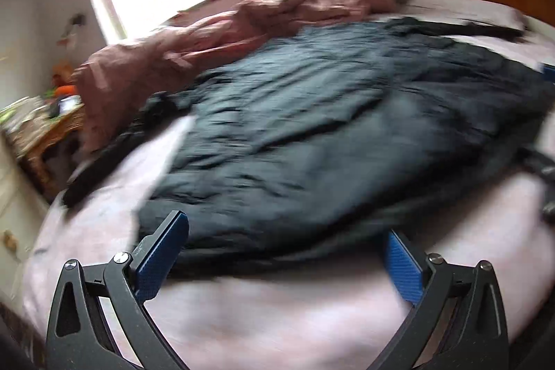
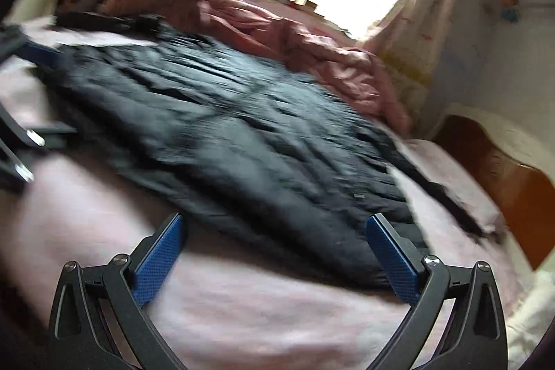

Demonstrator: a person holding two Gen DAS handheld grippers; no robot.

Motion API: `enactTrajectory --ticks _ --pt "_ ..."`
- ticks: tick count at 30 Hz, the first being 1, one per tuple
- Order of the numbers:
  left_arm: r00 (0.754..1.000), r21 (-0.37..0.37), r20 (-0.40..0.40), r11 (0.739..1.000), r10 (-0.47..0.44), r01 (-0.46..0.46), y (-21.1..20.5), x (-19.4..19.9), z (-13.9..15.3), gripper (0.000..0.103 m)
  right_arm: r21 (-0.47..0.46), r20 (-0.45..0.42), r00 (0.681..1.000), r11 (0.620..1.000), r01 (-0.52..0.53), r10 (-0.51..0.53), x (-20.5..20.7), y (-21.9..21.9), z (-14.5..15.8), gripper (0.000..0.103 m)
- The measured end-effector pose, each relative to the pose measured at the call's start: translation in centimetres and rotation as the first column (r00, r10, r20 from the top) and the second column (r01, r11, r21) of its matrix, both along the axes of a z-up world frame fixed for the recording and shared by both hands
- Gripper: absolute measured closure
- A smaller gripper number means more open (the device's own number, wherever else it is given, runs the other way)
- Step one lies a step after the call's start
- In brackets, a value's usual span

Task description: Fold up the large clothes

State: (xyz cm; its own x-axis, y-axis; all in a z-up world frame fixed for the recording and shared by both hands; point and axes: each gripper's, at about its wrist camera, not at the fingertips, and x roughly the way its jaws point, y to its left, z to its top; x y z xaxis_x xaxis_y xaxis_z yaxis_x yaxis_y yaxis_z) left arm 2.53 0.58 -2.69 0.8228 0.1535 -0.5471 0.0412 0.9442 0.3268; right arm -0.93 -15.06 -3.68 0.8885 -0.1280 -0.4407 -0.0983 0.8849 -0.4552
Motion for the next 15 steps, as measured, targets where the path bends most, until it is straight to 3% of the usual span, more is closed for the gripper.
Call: enactTrajectory --ticks 2,4,6,7,8,9,10,11,12,15 --pt "0.996 0.045 0.034 0.995 0.086 -0.088 1.3 0.9 0.0 0.0 0.037 -0.015 0.996 0.996 0.086 -0.085 1.2 -1.7 0.3 0.0" --pt "0.994 -0.003 0.03 0.995 0.104 -0.104 2.7 1.3 0.3 0.004 0.044 0.004 0.983 0.982 0.183 -0.183 2.1 -3.4 0.6 0.0" --pt "0.993 -0.068 0.034 0.991 0.114 -0.111 3.6 1.5 0.5 0.016 0.028 0.054 0.965 0.966 0.256 -0.257 2.4 -4.7 1.0 0.0" --pt "0.99 -0.086 0.052 0.989 0.128 -0.123 4.0 1.5 0.7 0.029 0.023 0.076 0.96 0.963 0.269 -0.27 2.4 -5.2 1.3 0.003" --pt "0.988 -0.103 0.074 0.986 0.137 -0.129 4.3 1.4 1.1 0.054 0.02 0.087 0.958 0.962 0.271 -0.272 2.4 -5.3 1.4 0.017" --pt "0.986 -0.127 0.104 0.985 0.133 -0.119 4.5 1.1 1.4 0.072 0.019 0.102 0.955 0.96 0.278 -0.278 2.4 -5.5 1.6 0.041" --pt "0.985 -0.152 0.123 0.983 0.117 -0.098 4.7 0.8 1.8 0.094 0.032 0.105 0.954 0.96 0.279 -0.281 2.3 -5.7 1.8 0.057" --pt "0.985 -0.175 0.141 0.982 0.1 -0.074 4.7 0.9 2.3 0.097 0.055 0.092 0.957 0.961 0.27 -0.274 2.2 -5.8 1.9 0.09" --pt "0.979 -0.188 0.175 0.98 0.1 -0.067 4.8 0.2 2.8 0.097 0.106 0.062 0.966 0.964 0.244 -0.252 2.2 -6.3 2.1 0.096" --pt "0.975 -0.196 0.205 0.98 0.086 -0.046 4.7 -1.4 4.7 0.098 0.229 0.031 0.977 0.953 0.199 -0.211 1.0 -7.7 3.4 0.096"
